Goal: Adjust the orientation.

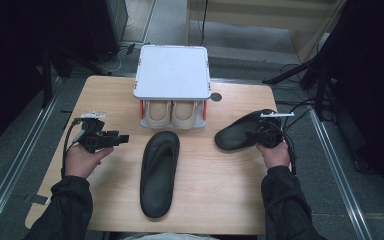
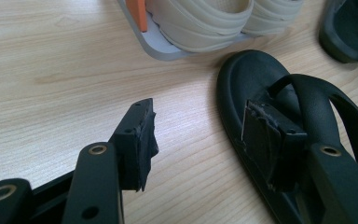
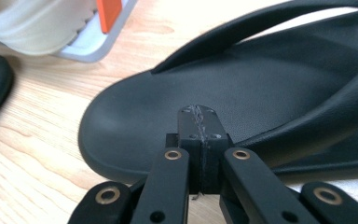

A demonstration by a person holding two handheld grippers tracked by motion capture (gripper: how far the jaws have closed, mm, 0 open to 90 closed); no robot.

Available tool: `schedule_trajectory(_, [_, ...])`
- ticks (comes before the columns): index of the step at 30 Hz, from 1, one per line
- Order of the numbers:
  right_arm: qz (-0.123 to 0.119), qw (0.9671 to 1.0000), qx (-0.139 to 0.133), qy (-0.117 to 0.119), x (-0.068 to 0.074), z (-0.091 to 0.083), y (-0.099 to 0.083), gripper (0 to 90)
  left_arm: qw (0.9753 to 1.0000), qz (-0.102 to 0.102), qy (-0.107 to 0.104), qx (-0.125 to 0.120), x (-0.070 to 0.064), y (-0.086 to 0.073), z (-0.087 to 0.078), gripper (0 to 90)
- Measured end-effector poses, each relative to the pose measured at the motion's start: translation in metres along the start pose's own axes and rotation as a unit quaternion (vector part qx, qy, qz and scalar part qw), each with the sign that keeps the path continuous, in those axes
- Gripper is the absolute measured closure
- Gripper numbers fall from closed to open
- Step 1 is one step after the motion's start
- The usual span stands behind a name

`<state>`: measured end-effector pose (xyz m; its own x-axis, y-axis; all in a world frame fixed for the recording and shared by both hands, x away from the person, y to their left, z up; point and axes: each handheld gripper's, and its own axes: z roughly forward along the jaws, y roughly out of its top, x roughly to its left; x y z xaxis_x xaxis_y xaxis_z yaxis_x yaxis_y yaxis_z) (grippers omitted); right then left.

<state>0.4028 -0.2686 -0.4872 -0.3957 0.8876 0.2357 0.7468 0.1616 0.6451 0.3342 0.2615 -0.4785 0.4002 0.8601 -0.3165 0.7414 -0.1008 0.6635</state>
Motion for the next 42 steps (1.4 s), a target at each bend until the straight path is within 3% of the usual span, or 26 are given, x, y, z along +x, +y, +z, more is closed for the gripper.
schedule_trajectory(5, [0.007,0.9997,-0.023,-0.009,-0.001,-0.013,-0.002,86.6,1.0,0.0,-0.001,0.0,0.0,0.0,0.0,44.5])
schedule_trajectory(11, [0.038,0.9974,-0.047,-0.039,-0.009,-0.024,-0.007,64.0,1.0,0.0,-0.001,-0.001,0.0,0.0,0.0,44.5])
schedule_trajectory(15, [0.063,0.9953,-0.046,-0.058,-0.015,-0.02,-0.008,47.4,1.0,0.0,-0.001,0.0,0.0,0.0,0.0,44.4])
schedule_trajectory(19, [0.081,0.9932,-0.04,-0.074,-0.018,-0.012,-0.009,43.6,1.0,0.001,0.001,0.002,0.001,-0.001,-0.001,44.4])
schedule_trajectory(27, [0.086,0.9902,-0.04,-0.103,-0.019,0.001,-0.006,37.0,1.0,0.0,0.005,0.0,0.001,-0.005,-0.004,44.5])
schedule_trajectory(31, [0.099,0.9898,-0.039,-0.095,-0.023,0.004,-0.006,36.6,1.0,-0.004,0.007,-0.002,0.003,-0.007,-0.007,44.4])
schedule_trajectory(42, [0.094,0.9894,-0.029,-0.107,-0.024,0.015,-0.001,38.2,0.9999,-0.006,0.012,-0.004,0.005,-0.011,-0.012,44.5])
